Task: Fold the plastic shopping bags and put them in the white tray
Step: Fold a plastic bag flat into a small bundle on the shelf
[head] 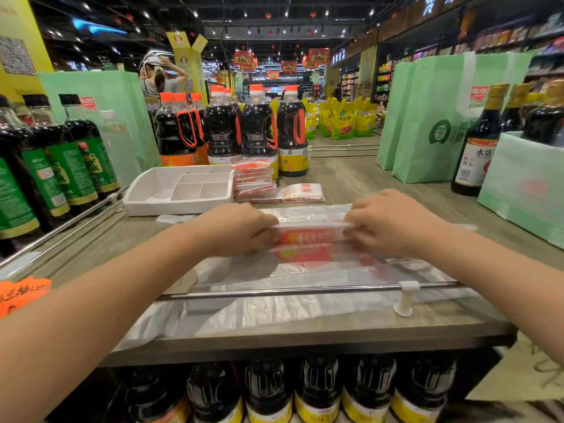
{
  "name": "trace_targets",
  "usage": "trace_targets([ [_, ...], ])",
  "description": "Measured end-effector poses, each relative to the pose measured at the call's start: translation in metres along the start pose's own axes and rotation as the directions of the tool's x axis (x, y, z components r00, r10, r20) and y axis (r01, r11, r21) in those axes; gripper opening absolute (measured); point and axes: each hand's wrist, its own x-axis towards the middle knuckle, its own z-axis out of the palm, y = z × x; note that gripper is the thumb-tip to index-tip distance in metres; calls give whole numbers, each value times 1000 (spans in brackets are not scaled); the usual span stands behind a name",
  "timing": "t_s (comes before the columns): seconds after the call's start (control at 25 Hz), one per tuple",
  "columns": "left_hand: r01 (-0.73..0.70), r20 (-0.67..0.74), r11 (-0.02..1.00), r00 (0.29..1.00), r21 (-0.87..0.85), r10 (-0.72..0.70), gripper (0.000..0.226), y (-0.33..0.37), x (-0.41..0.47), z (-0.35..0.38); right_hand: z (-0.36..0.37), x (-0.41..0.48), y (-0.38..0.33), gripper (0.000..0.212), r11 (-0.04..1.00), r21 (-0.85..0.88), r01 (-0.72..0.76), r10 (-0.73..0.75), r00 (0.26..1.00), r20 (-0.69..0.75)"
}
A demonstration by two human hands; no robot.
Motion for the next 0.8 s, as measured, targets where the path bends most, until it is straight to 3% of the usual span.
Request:
trace_targets([
  [0.12,53,-44,968,997,-247,-66,20,-5,16,-20,-1,8,13,12,994,47,-102,113,930,-349],
  [0.2,100,-20,911,993,-400,-117,18,-6,27,-35,-4,18,15,30,974,32,-225,212,850,-481],
  [0.32,164,19,670,976,-725,-218,19,-6,43,-36,-8,31,7,59,939,115,-323,335,788,-517],
  [0.44,232,137,305,943,-924,-303,17,2,61,-17,-7,35,-3,64,928,168,-333,373,811,-450],
  [0.48,245,158,231,927,-942,-340,17,8,68,-11,-6,34,-5,62,930,187,-318,367,836,-407],
  [0.6,320,186,234,870,-918,-457,23,23,84,0,-1,31,-10,57,904,307,-297,366,910,-196],
  [0.68,390,247,184,818,-902,-520,25,30,90,7,3,27,-8,57,868,398,-296,342,939,-47],
  [0.8,400,399,-98,799,-911,-450,29,36,86,16,6,19,-9,65,870,432,-238,222,971,89],
])
